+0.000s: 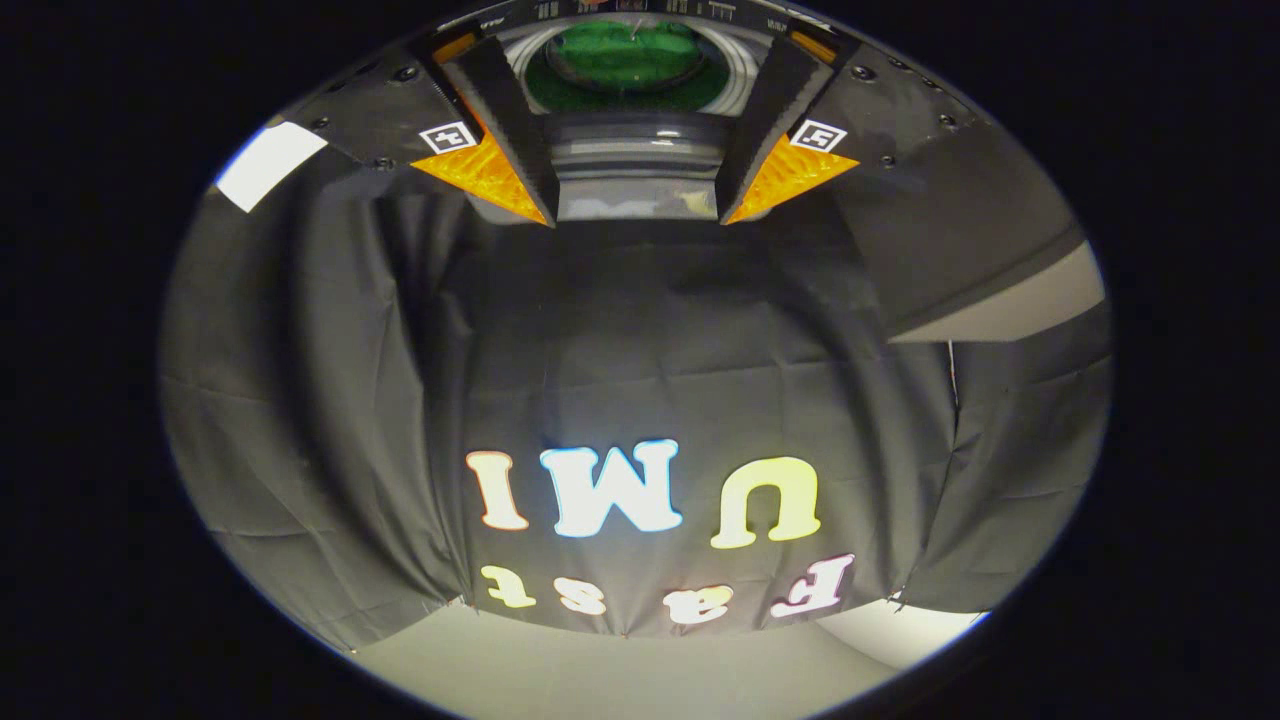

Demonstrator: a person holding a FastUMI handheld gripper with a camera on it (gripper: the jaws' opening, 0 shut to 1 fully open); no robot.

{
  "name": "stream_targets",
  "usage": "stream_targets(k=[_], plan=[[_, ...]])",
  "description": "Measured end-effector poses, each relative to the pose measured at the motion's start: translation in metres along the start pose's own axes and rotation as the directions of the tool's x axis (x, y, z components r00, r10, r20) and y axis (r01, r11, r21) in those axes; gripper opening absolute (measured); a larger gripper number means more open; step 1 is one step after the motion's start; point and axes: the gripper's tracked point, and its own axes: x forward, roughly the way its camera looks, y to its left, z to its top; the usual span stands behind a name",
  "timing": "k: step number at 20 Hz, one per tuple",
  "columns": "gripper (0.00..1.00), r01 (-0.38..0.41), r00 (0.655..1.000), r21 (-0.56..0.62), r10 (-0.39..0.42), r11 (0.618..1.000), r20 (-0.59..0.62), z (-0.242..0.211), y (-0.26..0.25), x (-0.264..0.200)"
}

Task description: Put the clothes into the washing machine and then close the washing machine lid.

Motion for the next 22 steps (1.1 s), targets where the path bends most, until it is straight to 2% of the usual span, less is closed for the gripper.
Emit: stream_targets(k=[4,7,11,15,22], plan=[[0.98,-0.020,0.995,-0.021,0.018,1.000,-0.100,-0.061,0.005,-0.029],[0.98,-0.019,0.992,-0.013,0.017,1.000,-0.128,-0.077,0.004,-0.043],[0.98,-0.032,0.997,-0.021,0.030,0.999,-0.074,-0.069,0.010,-0.064],[0.98,-0.018,0.995,-0.007,0.019,1.000,0.103,-0.038,0.017,-0.112],[0.98,0.078,0.995,0.046,-0.080,0.996,0.055,-0.098,0.007,-0.196]])
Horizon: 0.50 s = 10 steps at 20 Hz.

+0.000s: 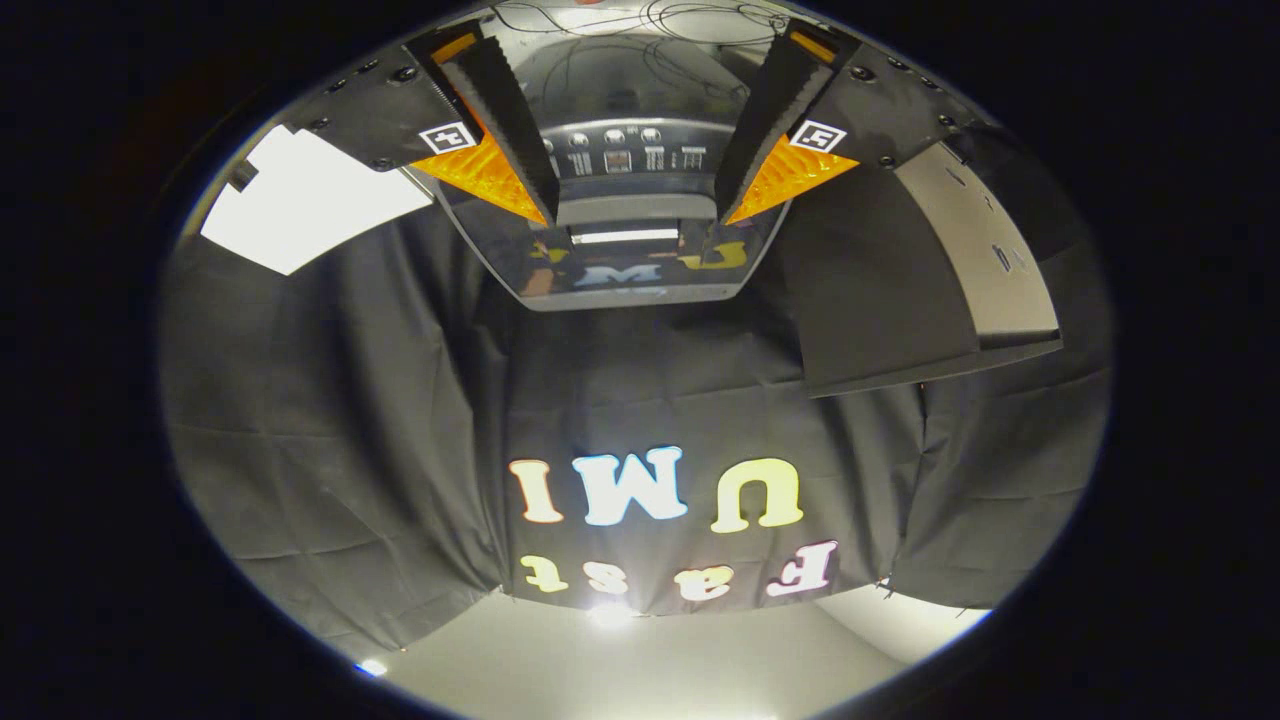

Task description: Put the clothes into the washing machine and then close the washing machine lid.

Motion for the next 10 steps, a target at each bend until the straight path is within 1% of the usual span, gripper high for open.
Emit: stream_targets(k=[2,5,10], plan=[[0.98,0.037,0.999,-0.001,-0.037,0.999,-0.006,-0.010,-0.010,-0.024],[0.98,0.069,0.997,0.003,-0.069,0.998,0.019,-0.005,-0.016,-0.051],[0.98,0.041,0.997,-0.068,-0.036,0.997,0.069,0.011,-0.002,-0.074]])
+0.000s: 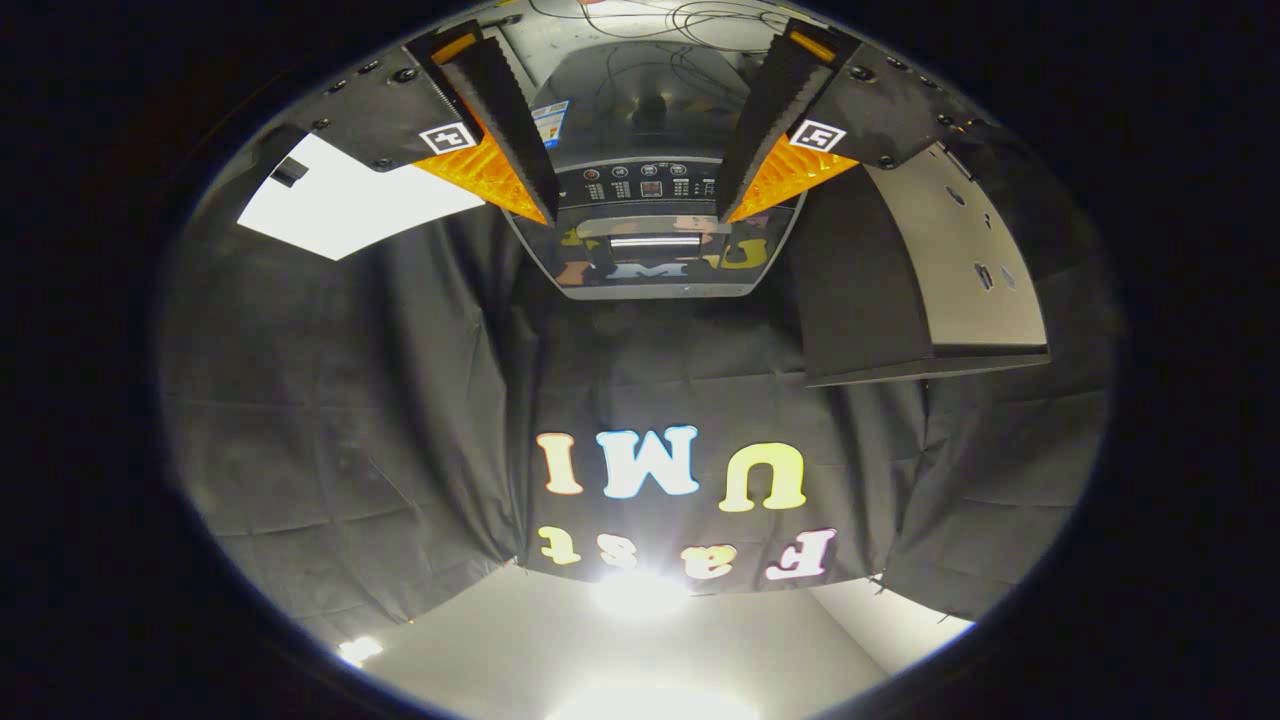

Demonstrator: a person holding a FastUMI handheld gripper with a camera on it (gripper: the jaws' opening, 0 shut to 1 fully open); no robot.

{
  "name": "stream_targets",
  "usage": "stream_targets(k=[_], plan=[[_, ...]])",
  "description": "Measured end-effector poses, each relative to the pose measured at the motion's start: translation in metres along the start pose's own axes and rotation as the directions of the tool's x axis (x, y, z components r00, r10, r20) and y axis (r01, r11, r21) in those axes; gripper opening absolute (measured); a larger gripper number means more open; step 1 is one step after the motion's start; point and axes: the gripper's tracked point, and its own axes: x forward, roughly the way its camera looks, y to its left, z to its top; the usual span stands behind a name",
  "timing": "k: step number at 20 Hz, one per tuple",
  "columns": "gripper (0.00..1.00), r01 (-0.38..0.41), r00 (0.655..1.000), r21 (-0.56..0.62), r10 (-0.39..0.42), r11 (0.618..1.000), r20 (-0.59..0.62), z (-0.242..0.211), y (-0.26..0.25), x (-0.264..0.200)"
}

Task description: Put the clothes into the washing machine and then close the washing machine lid.

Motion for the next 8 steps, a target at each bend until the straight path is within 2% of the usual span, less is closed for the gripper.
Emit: stream_targets(k=[8], plan=[[0.98,-0.004,1.000,-0.021,0.004,1.000,0.005,-0.0001,-0.0017,-0.0060]])
